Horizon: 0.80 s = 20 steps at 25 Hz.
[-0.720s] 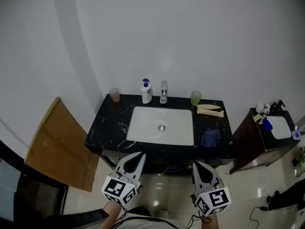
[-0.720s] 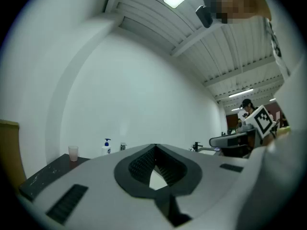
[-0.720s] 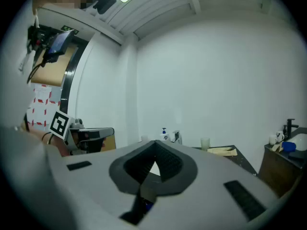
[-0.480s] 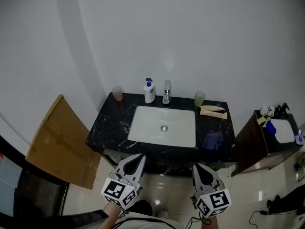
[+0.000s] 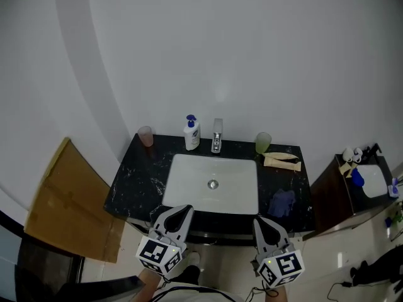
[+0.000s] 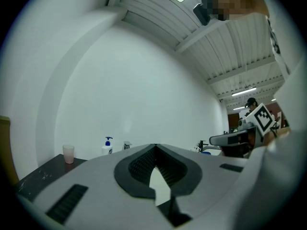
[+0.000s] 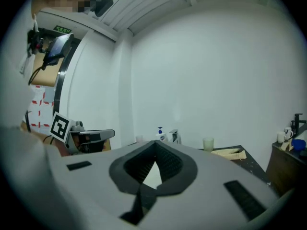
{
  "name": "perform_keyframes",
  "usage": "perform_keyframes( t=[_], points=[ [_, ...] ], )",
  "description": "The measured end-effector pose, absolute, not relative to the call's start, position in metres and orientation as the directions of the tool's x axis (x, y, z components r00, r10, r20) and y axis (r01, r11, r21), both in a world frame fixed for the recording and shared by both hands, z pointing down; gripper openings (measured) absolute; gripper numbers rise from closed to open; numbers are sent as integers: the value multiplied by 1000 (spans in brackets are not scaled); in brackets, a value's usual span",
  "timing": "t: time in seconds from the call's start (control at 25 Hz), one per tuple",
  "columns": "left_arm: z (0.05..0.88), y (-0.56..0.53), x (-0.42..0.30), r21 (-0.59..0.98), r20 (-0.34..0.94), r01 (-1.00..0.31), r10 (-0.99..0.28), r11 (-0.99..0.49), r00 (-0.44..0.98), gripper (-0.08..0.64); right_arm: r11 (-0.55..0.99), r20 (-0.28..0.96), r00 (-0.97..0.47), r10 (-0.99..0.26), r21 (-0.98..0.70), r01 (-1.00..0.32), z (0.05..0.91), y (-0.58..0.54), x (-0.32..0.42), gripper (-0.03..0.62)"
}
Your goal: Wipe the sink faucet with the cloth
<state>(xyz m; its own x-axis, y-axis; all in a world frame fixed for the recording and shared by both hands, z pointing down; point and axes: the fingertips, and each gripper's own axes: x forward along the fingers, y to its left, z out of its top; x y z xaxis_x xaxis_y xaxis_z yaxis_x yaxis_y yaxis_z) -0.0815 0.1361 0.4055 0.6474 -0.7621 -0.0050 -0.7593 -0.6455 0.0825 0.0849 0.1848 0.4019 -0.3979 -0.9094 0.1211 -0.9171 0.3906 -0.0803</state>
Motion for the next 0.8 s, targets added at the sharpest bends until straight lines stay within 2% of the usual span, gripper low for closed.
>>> perform_keyframes(
  t=[0.32,0.8],
  points=[
    [402,46,-89,86,-8,-706,-709,-703,705,2,377,121,-377,-918,-26,-926,391,92,58,-6],
    [410,-27,-73,99,10,-647,-649,-756,761,2,358,144,-363,-920,-62,-932,408,17,45,-5]
  ],
)
